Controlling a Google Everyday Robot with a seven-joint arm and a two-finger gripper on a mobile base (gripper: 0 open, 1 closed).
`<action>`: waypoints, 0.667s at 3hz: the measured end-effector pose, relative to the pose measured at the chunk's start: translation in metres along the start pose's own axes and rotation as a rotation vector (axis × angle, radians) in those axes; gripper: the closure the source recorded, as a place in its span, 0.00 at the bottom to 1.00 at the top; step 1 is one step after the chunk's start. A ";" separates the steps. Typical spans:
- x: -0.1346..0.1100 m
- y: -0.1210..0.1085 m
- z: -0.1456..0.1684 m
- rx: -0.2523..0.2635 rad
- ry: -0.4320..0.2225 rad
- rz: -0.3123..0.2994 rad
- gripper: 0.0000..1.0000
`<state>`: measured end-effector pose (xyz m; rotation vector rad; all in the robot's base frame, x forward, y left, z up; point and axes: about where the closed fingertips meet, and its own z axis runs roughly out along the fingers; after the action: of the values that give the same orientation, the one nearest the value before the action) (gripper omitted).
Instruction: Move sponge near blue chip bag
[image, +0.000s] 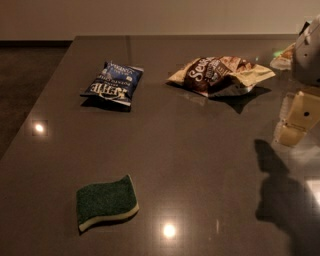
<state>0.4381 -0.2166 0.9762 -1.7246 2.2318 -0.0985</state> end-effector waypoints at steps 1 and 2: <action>0.000 0.000 0.000 0.000 0.000 0.000 0.00; -0.018 0.005 0.005 -0.007 -0.014 -0.042 0.00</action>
Offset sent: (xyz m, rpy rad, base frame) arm 0.0017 0.0486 -0.0120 0.0065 0.0166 0.1167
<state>0.4390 -0.1970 0.9738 -1.7711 2.1885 -0.0876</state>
